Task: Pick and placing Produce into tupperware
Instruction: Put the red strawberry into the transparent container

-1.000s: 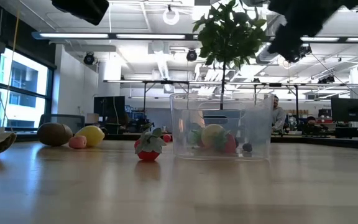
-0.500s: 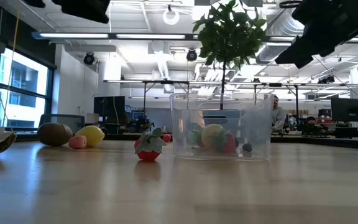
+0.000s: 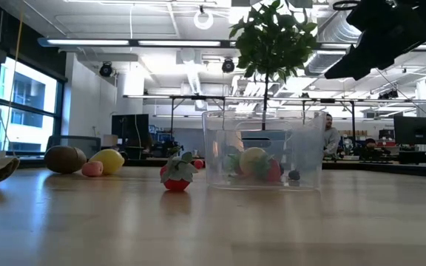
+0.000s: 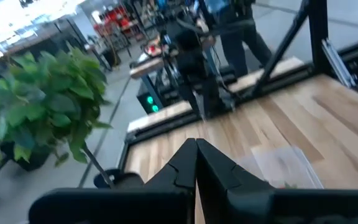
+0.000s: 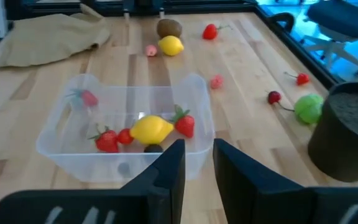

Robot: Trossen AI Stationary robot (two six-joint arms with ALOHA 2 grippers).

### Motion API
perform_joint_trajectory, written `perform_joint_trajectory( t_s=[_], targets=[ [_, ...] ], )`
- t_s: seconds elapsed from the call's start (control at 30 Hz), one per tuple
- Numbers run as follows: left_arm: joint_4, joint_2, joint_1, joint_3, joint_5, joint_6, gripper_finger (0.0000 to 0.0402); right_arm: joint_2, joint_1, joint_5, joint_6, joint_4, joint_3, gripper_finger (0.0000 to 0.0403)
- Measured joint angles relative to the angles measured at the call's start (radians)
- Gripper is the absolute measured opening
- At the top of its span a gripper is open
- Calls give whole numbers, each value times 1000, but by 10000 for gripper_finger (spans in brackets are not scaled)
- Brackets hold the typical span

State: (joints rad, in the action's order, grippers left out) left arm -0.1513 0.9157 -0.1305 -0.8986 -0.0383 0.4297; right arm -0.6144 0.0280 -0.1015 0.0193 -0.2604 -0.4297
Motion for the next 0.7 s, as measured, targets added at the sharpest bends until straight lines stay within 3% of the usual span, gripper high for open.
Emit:
perform_joint_trajectory(
  t_s=[0.43,0.7],
  targets=[
    [-23,1,0,0,13,-26,1,0,0,156,-1,-4,0,73],
    [-34,25,2,-2,190,-147,1,-1,0,165,-1,-4,0,73]
  ],
)
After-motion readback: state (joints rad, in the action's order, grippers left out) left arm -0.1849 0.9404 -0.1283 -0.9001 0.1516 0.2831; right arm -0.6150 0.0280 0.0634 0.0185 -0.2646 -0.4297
